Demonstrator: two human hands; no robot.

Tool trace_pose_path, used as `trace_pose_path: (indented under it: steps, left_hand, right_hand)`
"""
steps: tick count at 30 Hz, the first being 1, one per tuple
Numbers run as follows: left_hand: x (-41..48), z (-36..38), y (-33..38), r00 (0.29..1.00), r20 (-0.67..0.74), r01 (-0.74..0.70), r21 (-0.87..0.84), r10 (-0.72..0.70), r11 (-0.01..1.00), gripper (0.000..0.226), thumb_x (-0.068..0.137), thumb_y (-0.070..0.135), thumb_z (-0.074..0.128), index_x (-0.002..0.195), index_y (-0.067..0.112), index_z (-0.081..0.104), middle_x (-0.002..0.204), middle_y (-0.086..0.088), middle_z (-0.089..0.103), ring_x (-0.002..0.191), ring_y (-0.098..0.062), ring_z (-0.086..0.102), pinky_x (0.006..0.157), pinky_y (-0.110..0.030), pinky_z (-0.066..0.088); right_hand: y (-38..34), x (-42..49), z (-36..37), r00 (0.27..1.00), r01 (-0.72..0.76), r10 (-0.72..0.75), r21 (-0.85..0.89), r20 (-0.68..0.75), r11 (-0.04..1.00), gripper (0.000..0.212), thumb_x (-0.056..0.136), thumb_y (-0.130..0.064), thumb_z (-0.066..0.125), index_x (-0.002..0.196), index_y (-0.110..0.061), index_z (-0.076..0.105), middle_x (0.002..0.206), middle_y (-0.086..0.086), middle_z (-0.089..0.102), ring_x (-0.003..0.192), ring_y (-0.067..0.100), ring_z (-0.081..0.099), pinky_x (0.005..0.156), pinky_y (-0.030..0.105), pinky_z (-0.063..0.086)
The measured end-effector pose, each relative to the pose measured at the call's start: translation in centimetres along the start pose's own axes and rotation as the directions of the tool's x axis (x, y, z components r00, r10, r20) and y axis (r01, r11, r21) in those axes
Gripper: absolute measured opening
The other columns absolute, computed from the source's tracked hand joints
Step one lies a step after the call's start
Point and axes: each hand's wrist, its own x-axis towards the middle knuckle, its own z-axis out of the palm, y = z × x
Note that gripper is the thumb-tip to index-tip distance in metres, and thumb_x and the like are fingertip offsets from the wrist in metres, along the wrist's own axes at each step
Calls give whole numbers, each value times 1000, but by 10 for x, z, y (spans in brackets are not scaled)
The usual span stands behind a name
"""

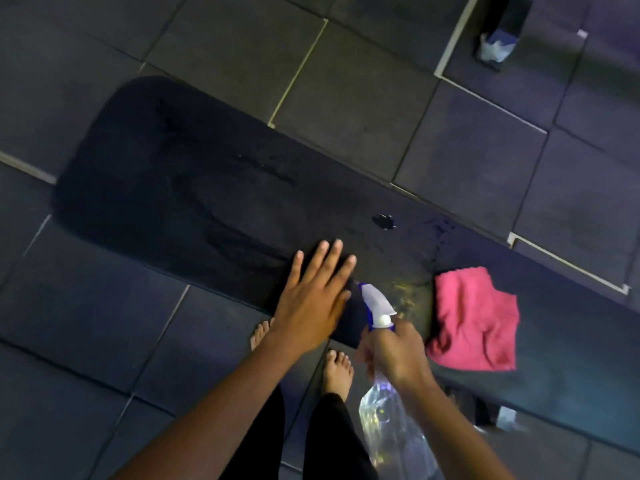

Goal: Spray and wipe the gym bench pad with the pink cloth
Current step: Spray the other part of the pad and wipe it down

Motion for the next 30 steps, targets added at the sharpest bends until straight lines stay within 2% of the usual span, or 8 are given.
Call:
trace_pose_path:
  steps: [5, 8, 12, 15, 19, 23, 25, 30]
  left_hand:
    - [-8, 6, 12, 998, 23, -58, 61, 57, 996, 57, 94, 38, 37, 147, 16, 38, 159, -9, 22, 147, -24, 19, 116, -53, 21]
    - [-13, 9, 28, 991, 41, -131, 66, 129, 989, 54, 94, 38, 35, 144, 18, 42, 158, -6, 27, 146, -23, 24, 115, -52, 25]
    - [-10, 12, 52, 997, 55, -62, 39, 60, 997, 55, 94, 41, 34, 144, 20, 42, 157, -5, 30, 145, -22, 27, 113, -56, 22]
    - [-1, 10, 64, 999, 37, -14, 8, 14, 1000, 57, 93, 40, 32, 143, 16, 44, 154, -10, 34, 144, -26, 29, 113, -57, 22]
    - [8, 9, 84, 1000, 11, -12, -26, 12, 1000, 57, 92, 41, 28, 141, 17, 48, 157, -9, 30, 146, -25, 24, 114, -56, 16]
    - [16, 13, 108, 998, -62, -32, -16, 31, 999, 47, 91, 42, 38, 123, 18, 63, 157, -8, 30, 146, -24, 24, 115, -60, 7]
    - [19, 15, 122, 996, -75, -51, -41, 48, 998, 45, 89, 45, 40, 115, 19, 66, 157, -9, 28, 147, -24, 22, 115, -60, 4]
    - [27, 23, 151, 995, -92, -38, -123, 26, 992, 46, 87, 52, 43, 104, 16, 67, 159, -8, 23, 148, -22, 17, 116, -56, -2]
  right_hand:
    - [35, -9, -20, 999, 33, -37, 129, 30, 991, 20, 63, 4, 59, 81, 13, 62, 41, 5, 55, 38, 24, 48, 41, 26, 37]
    - [42, -14, -37, 987, 147, -161, 360, 10, 921, 48, 48, 3, 59, 97, 1, 62, 52, 16, 51, 47, 25, 47, 43, 30, 40]
    - [41, -23, -63, 931, 364, -342, 435, -131, 823, 45, 51, 1, 70, 92, -14, 59, 63, -8, 54, 58, 12, 50, 55, 21, 45]
    - [33, -25, -84, 850, 526, -424, 436, -313, 730, 46, 55, 0, 72, 97, -12, 56, 63, -7, 58, 60, 10, 55, 62, 22, 49]
    - [20, -16, -116, 715, 690, -468, 410, -520, 597, 76, 63, 8, 69, 134, -10, 48, 74, 12, 58, 67, 17, 58, 73, 34, 55]
    - [17, 2, -151, 592, 781, -414, 365, -692, 506, 78, 65, 7, 69, 136, -10, 45, 70, 2, 59, 67, 18, 56, 80, 44, 53]
    - [17, 11, -171, 528, 814, -387, 319, -756, 486, 79, 66, 7, 71, 138, -5, 41, 71, 4, 58, 68, 16, 56, 80, 39, 53]
    - [25, 44, -211, 436, 823, -322, 229, -840, 519, 77, 69, -4, 73, 138, -6, 39, 93, 23, 61, 74, 18, 55, 93, 49, 49]
